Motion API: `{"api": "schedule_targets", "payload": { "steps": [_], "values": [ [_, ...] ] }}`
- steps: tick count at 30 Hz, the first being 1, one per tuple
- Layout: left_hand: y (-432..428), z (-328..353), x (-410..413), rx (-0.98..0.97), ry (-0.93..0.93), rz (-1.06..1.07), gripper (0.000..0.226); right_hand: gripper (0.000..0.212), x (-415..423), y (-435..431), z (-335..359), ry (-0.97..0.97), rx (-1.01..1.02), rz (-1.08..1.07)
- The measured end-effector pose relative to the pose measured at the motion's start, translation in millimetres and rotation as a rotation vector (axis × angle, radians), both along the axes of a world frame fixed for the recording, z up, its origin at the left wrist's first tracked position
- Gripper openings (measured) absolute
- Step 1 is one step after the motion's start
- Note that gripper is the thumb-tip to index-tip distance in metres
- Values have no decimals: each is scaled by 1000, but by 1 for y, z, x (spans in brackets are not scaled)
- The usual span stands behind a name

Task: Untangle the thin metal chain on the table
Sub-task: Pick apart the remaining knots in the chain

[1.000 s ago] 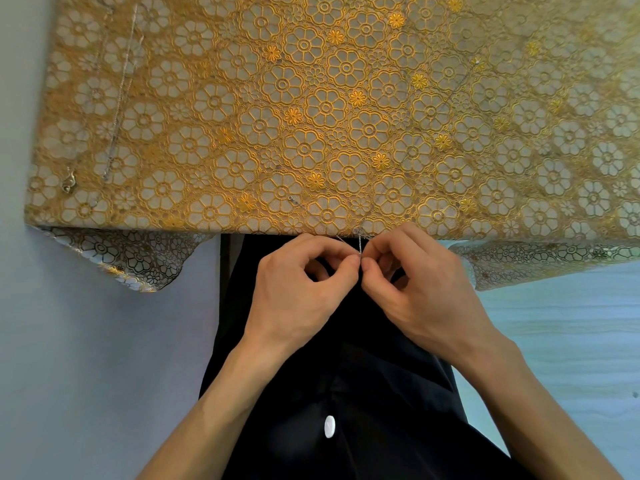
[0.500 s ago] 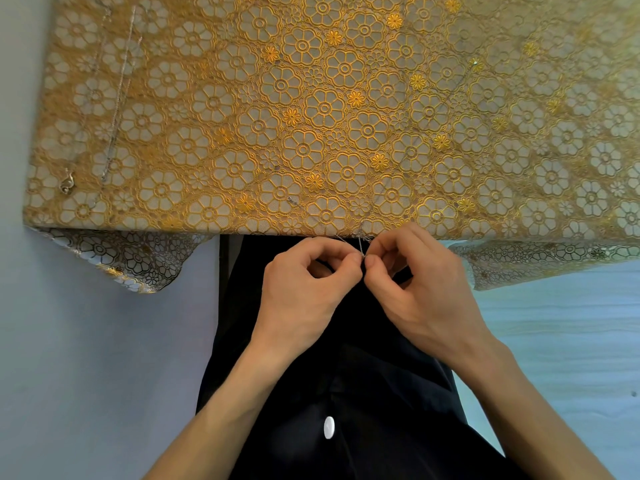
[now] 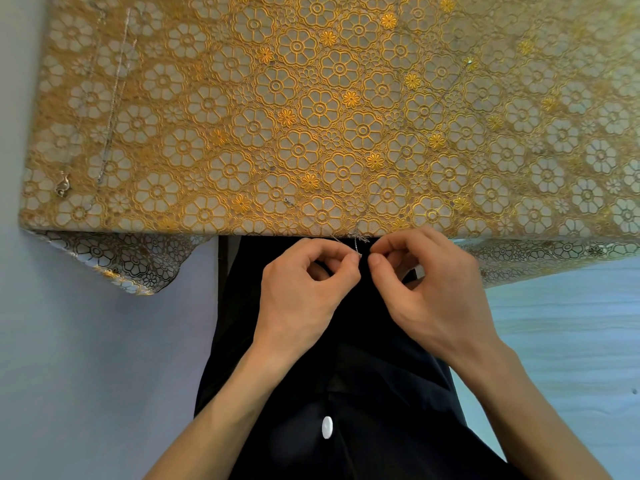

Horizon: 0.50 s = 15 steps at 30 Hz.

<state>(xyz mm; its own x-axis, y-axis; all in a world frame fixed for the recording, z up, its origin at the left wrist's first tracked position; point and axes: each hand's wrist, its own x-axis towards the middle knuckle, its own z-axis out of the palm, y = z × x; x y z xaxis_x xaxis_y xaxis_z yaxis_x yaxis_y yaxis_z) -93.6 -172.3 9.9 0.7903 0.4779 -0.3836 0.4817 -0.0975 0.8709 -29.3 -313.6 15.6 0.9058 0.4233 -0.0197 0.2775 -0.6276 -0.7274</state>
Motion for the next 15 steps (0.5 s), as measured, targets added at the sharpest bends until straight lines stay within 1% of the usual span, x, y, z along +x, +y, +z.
{"api": "schedule_targets", "payload": {
  "steps": [6,11,15],
  "values": [
    [-1,0,1,62,-26,-47,8,3,2,0,0,-88,-49,95],
    [0,-2,-1,144,-26,-82,8,12,2,1,-4,-103,-95,136],
    [-1,-3,0,101,-13,-56,10,16,1,3,-5,-114,-116,132]
  ]
}}
